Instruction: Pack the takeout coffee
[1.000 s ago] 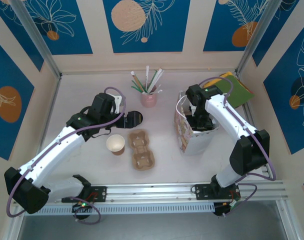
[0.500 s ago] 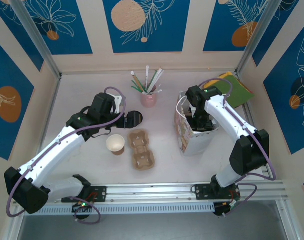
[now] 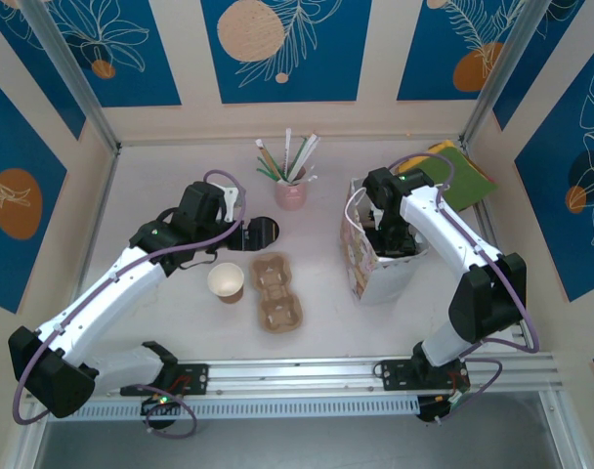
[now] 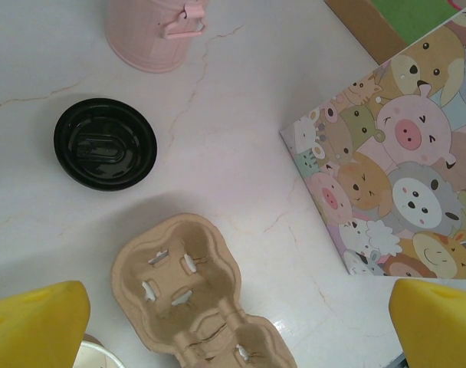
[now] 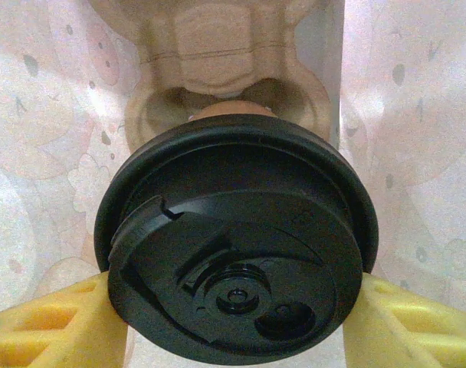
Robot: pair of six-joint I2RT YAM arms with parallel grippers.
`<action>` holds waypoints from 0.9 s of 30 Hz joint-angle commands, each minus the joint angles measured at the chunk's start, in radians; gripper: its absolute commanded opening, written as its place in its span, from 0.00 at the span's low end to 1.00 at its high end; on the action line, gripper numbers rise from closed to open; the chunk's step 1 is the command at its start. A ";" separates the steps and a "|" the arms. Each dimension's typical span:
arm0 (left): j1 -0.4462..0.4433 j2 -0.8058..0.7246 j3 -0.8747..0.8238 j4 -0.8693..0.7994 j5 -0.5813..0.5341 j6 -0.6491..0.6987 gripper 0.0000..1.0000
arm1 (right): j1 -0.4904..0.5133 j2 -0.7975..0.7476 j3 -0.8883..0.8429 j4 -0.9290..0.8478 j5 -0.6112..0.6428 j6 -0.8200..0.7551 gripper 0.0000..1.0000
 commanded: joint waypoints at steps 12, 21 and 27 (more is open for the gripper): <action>0.005 -0.011 -0.003 0.005 0.002 -0.006 1.00 | -0.002 -0.018 -0.001 -0.015 -0.020 0.002 0.64; 0.006 -0.012 -0.002 0.007 -0.008 -0.004 1.00 | -0.002 -0.013 0.001 -0.016 -0.020 0.003 0.64; 0.006 -0.010 0.000 0.008 -0.005 -0.002 1.00 | -0.003 -0.006 0.000 -0.009 -0.015 0.000 0.64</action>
